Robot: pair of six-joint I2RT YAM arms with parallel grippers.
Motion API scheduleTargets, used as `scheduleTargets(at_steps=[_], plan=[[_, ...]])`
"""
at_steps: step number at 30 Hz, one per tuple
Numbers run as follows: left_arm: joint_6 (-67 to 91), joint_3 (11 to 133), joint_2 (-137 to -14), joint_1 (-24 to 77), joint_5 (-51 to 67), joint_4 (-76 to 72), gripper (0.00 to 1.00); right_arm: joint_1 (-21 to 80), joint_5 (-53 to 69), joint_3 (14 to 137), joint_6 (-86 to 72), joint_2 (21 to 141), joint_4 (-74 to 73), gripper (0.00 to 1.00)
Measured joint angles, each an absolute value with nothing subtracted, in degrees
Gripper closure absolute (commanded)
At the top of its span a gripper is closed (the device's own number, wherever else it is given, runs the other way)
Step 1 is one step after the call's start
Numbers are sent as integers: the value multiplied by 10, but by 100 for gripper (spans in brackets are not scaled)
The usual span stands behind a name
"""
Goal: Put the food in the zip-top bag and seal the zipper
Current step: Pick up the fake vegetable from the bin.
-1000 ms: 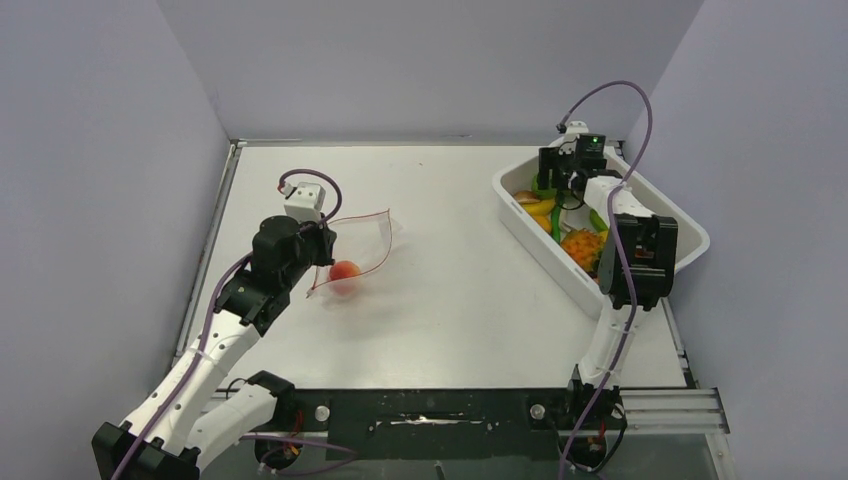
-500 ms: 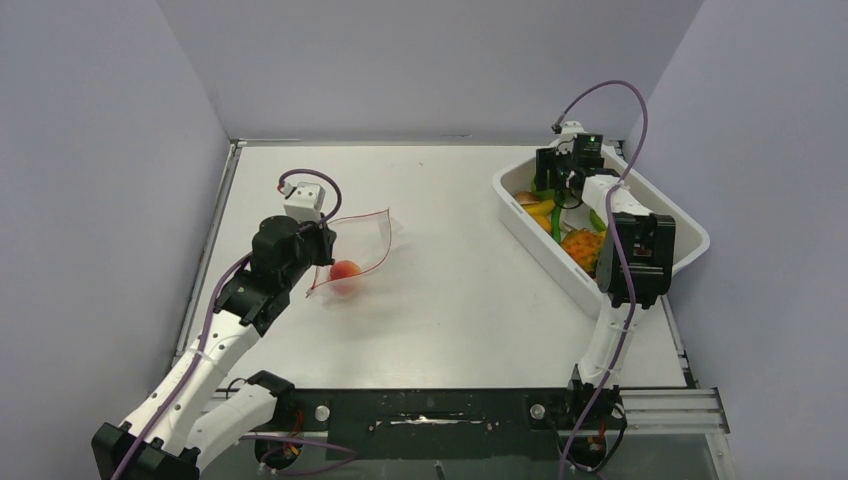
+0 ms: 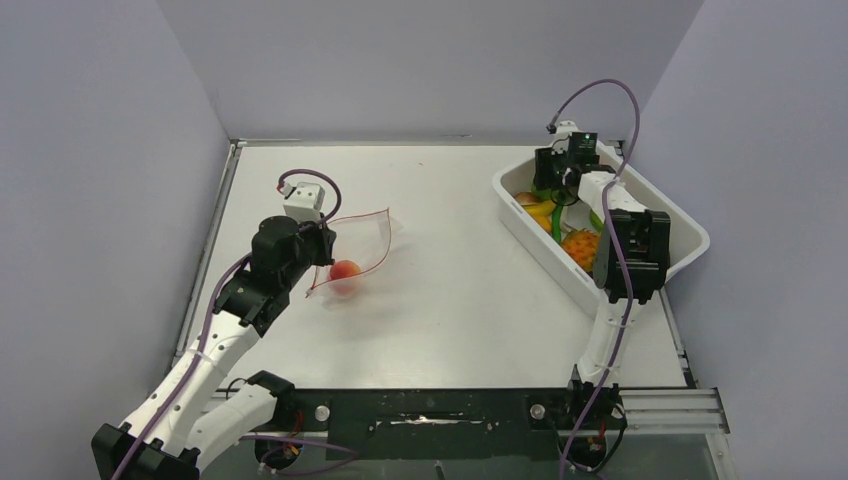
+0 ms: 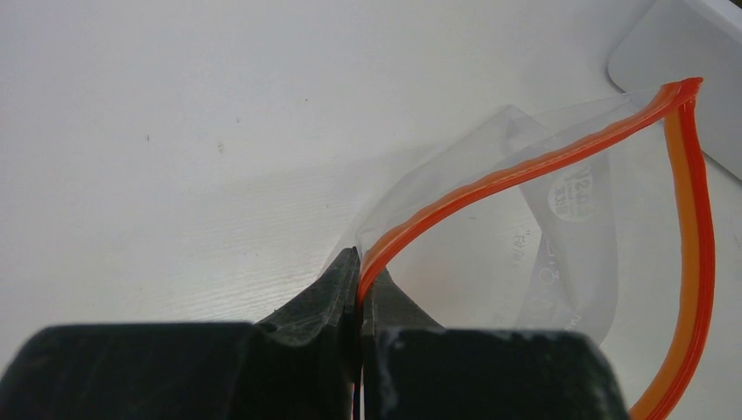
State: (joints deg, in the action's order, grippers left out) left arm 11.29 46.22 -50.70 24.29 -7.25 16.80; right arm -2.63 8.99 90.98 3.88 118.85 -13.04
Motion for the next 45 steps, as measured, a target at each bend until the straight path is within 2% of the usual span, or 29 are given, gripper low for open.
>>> scheduleTargets(at_steps=[6, 22, 35, 45], plan=[[113, 462, -505, 243, -73, 168, 100, -21, 66, 896, 38, 1171, -138, 68], [110, 457, -503, 243, -73, 166, 100, 4, -14, 816, -22, 979, -182, 71], [109, 456, -503, 243, -72, 165, 100, 168, -45, 756, -65, 817, -232, 71], [109, 453, -503, 243, -70, 164, 100, 263, 56, 663, -144, 697, -155, 71]])
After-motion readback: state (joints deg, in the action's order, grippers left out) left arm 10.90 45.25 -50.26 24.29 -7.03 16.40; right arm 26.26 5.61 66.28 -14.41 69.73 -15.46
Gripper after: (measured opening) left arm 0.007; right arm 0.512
